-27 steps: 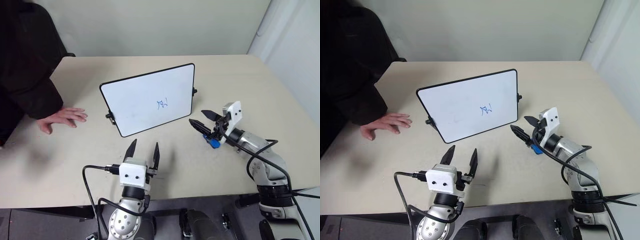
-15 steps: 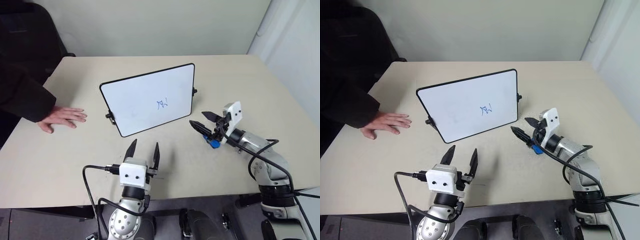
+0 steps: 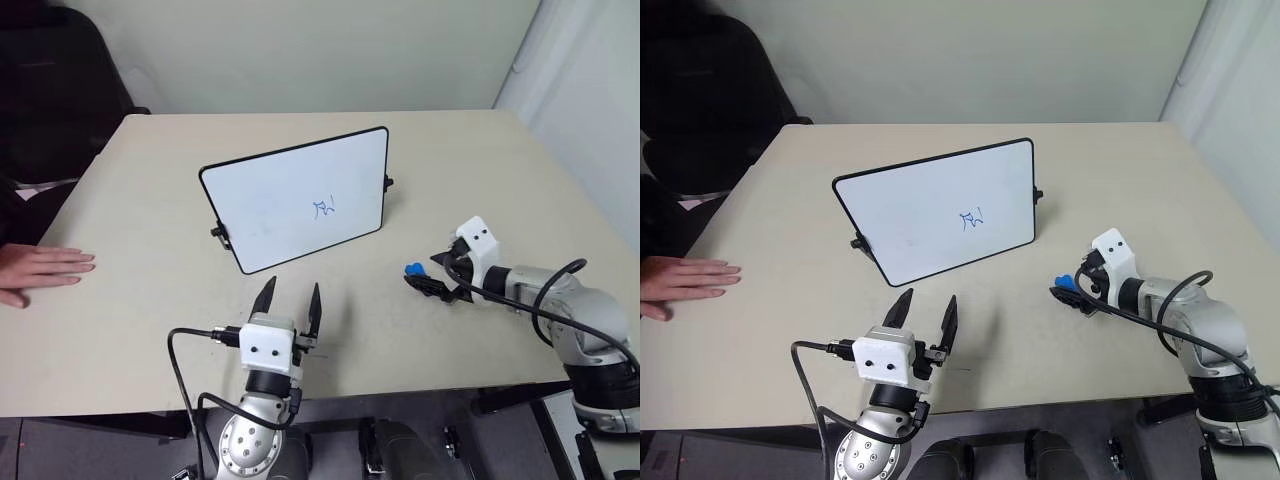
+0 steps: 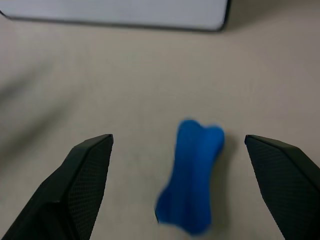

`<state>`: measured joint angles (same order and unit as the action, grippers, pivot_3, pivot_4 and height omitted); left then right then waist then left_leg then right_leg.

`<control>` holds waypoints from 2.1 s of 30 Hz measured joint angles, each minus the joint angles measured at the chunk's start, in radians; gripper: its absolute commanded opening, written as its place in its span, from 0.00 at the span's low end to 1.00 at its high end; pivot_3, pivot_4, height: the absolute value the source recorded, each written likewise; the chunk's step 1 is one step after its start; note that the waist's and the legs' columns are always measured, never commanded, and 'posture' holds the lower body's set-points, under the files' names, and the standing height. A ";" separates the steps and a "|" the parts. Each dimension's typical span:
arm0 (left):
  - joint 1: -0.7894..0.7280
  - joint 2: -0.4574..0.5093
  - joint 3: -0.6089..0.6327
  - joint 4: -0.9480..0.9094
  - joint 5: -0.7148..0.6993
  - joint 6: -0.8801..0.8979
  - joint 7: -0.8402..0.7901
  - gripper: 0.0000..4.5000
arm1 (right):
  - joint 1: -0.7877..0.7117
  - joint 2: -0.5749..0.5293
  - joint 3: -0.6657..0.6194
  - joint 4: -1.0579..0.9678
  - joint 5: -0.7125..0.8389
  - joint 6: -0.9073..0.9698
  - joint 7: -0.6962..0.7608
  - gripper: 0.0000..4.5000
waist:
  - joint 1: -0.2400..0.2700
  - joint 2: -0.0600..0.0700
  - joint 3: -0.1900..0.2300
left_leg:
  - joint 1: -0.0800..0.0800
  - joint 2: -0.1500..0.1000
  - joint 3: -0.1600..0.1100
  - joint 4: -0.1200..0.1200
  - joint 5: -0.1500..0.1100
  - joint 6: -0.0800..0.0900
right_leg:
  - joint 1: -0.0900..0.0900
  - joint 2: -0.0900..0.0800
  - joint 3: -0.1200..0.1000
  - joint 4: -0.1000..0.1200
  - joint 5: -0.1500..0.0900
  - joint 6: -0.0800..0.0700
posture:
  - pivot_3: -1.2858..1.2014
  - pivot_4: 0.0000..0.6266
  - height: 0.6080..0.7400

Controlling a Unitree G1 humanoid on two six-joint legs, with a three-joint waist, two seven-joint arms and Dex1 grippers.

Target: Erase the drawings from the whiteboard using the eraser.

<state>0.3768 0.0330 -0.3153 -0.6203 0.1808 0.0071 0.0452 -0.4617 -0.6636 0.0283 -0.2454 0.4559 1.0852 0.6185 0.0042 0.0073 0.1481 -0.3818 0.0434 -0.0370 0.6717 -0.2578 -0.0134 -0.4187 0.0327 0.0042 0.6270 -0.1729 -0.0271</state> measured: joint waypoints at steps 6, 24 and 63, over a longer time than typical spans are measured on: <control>-0.004 0.000 -0.001 0.005 0.001 0.000 0.000 0.76 | -0.077 0.024 0.038 0.062 -0.006 0.128 -0.029 0.99 | 0.000 0.000 0.000 | 0.000 0.000 0.000 0.000 0.000 0.000 | 0.000 0.000 0.000 0.000 0.000 0.000 | 0.52 0.24 1.00; 0.010 -0.001 -0.001 0.005 0.010 0.000 0.011 0.76 | -0.138 -0.014 0.155 0.120 -0.049 0.151 -0.002 0.61 | 0.003 0.000 0.000 | 0.000 0.000 0.000 0.000 -0.001 0.001 | 0.000 0.000 0.000 0.000 0.000 0.001 | 0.52 0.24 1.00; 0.005 -0.002 0.004 0.005 0.004 -0.002 0.023 0.76 | -0.367 0.546 0.078 0.417 -0.099 -0.274 -0.118 0.10 | 0.002 0.000 0.000 | -0.003 0.004 -0.002 -0.003 -0.003 -0.002 | -0.009 -0.001 0.000 0.001 0.005 -0.012 | 0.52 0.24 1.00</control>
<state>0.3816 0.0311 -0.3118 -0.6153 0.1852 0.0047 0.0681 -0.8285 -0.1176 0.1066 0.1711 0.3572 0.8113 0.5009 0.0063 0.0075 0.1480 -0.3847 0.0470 -0.0391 0.6690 -0.2613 -0.0151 -0.4274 0.0321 0.0046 0.6283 -0.1679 -0.0395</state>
